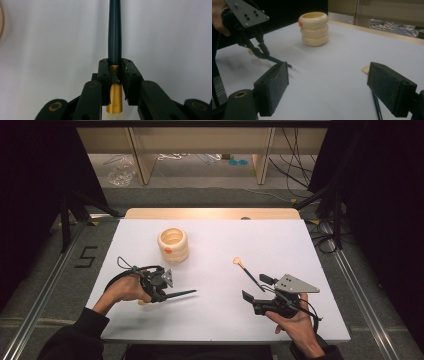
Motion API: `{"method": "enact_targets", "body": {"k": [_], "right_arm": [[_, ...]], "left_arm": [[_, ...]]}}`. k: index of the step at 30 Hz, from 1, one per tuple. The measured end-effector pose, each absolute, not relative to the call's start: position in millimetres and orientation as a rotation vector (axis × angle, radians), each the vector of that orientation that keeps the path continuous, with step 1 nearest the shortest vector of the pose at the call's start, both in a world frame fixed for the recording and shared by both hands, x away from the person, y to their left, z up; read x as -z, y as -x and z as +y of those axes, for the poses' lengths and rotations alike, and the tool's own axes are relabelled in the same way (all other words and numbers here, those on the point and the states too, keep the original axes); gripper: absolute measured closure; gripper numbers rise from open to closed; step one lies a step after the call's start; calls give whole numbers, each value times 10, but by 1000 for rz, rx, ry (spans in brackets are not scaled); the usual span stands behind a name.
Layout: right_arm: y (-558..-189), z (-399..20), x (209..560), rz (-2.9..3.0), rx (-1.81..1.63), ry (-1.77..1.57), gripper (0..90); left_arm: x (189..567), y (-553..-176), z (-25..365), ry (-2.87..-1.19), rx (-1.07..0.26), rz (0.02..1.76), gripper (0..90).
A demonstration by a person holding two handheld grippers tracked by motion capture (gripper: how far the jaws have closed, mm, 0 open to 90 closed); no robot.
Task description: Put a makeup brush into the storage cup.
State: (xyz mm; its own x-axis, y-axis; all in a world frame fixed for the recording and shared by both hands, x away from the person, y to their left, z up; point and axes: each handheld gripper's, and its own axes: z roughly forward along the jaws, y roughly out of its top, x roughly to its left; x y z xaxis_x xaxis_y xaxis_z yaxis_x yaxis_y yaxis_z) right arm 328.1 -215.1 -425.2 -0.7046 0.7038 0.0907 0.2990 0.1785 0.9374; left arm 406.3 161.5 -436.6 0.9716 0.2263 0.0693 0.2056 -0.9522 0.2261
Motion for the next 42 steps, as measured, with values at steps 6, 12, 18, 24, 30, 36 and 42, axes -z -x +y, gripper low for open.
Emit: {"method": "enact_targets", "body": {"k": [6, 12, 18, 24, 30, 36, 42], "right_arm": [[-3297, -2074, 4229, 2154, -1496, -878, 185], [-3318, -1990, 4175, 2239, -1426, -799, 185], [-3372, -1859, 4129, 2337, -1351, -676, 188], [-3433, -1702, 4116, 2504, -1253, -573, 206], [-3467, -1523, 4134, 2613, -1174, -494, 222], [-3501, -1356, 4153, 2687, -1130, -433, 220], [-3528, -1151, 4166, 2756, -1093, -348, 256]], "left_arm": [[4275, -3988, 1527, -2890, -162, 267, 783], [4227, -3921, 1447, -2895, -174, 221, 783], [4201, -3834, 1358, -2899, -187, 169, 783], [4193, -3749, 1251, -2904, -191, 114, 783], [4165, -3681, 1170, -2901, -199, 75, 783], [4134, -3611, 1098, -2894, -212, 36, 783], [4107, -3561, 1039, -2882, -226, 11, 783]]}}
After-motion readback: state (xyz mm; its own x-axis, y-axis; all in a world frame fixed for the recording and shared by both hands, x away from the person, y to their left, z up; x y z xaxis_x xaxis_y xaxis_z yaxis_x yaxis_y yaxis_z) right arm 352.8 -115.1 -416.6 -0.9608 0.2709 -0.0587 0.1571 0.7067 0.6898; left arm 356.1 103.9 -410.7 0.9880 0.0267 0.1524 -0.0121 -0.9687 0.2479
